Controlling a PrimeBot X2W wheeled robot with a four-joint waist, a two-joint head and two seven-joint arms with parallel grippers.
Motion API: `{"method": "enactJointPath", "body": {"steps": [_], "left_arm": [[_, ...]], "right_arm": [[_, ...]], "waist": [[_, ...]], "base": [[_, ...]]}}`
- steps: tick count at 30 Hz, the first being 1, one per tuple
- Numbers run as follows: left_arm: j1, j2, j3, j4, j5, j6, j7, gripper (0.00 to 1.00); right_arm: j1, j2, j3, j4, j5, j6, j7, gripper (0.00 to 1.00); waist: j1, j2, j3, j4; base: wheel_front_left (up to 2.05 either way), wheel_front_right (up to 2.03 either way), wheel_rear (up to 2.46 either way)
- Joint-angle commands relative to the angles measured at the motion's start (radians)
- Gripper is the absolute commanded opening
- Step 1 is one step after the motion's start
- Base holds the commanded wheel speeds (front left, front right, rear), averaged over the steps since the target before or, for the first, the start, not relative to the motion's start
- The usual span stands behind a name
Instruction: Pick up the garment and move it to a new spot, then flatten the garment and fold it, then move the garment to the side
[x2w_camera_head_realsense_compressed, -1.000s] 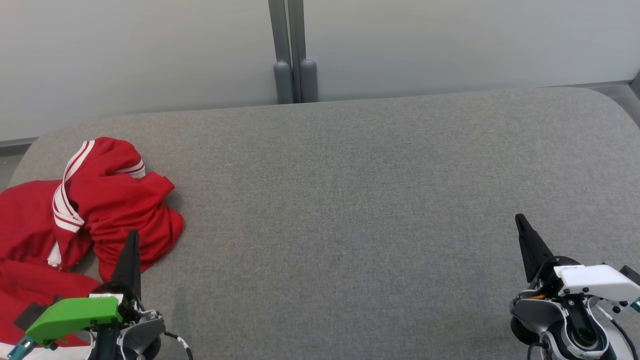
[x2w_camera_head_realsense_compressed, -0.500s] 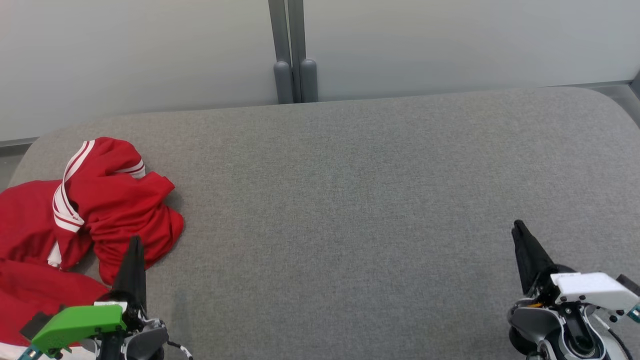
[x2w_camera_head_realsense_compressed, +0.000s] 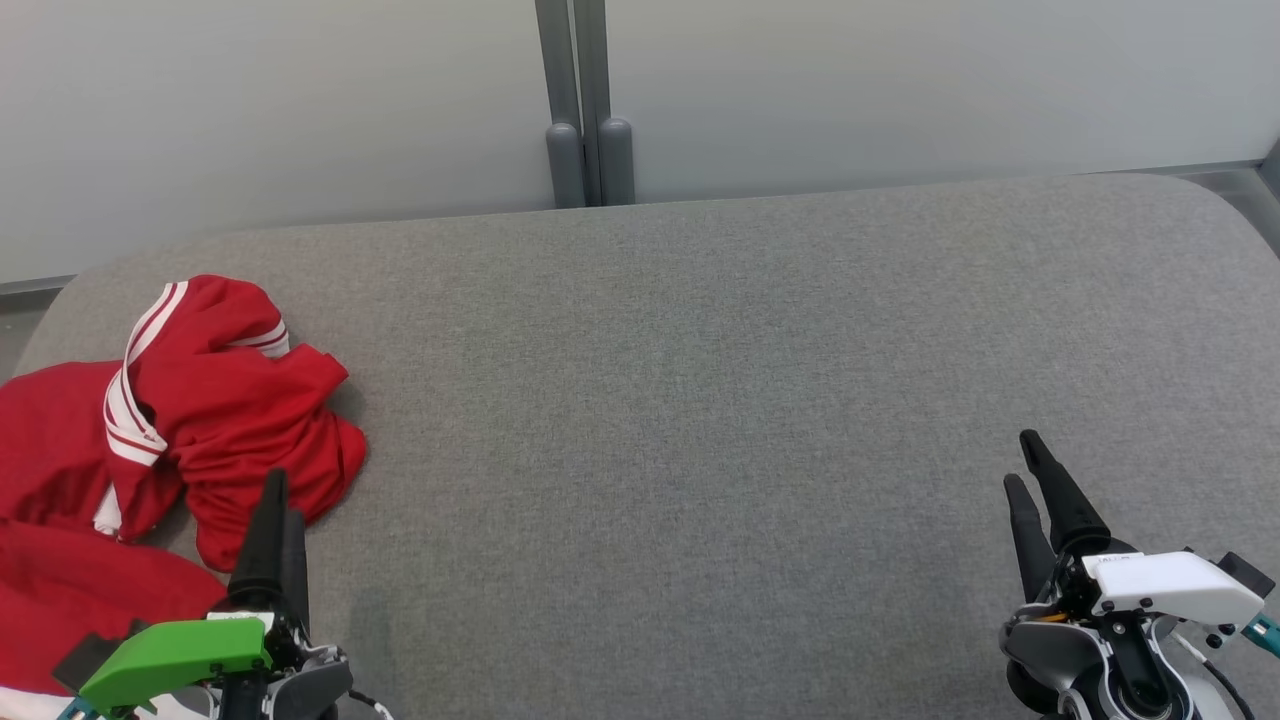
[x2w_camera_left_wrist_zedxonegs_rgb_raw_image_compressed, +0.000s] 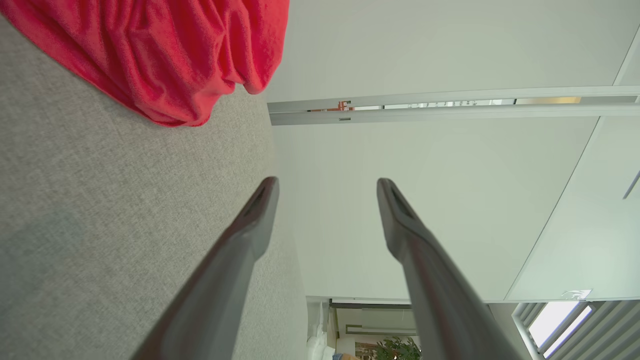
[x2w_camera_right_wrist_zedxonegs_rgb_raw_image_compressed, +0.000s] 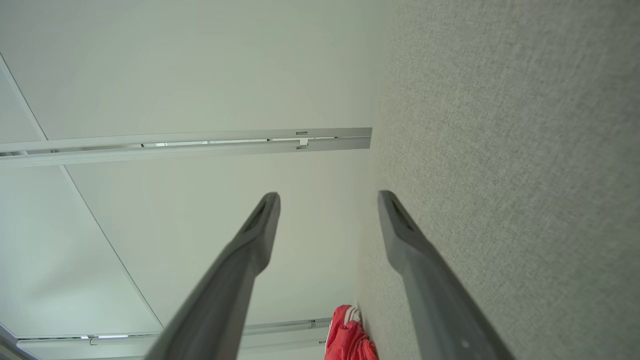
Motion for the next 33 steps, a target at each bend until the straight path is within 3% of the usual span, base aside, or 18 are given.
{"method": "enactJointPath", "body": {"steps": [1, 14, 22, 33], "left_arm": [[-0.02, 0.005, -0.004, -0.029, 0.021, -0.001, -0.013, 1.0], [-0.017, 0.006, -0.031, -0.076, 0.123, -0.002, -0.067, 1.0], [-0.018, 0.007, -0.046, -0.09, 0.28, -0.002, -0.097, 1.0], [-0.019, 0.008, -0.062, -0.118, 0.532, 0.007, -0.135, 1.0]], "right_arm": [[-0.013, -0.008, 0.011, -0.031, -0.015, 0.0, -0.013, 1.0], [-0.02, -0.043, 0.072, -0.079, -0.116, 0.0, -0.079, 1.0], [-0.028, -0.06, 0.11, -0.103, -0.215, 0.0, -0.11, 1.0], [-0.041, -0.092, 0.164, -0.112, -0.437, 0.0, -0.148, 1.0]], "waist": [[0.0, 0.0, 0.0, 0.0], [0.0, 0.0, -0.001, -0.004], [0.0, 0.0, 0.001, -0.005], [0.0, 0.0, -0.001, -0.013]], "base": [[0.0, 0.0, 0.0], [0.0, 0.0, 0.0], [0.0, 0.0, 0.0], [0.0, 0.0, 0.0]]}}
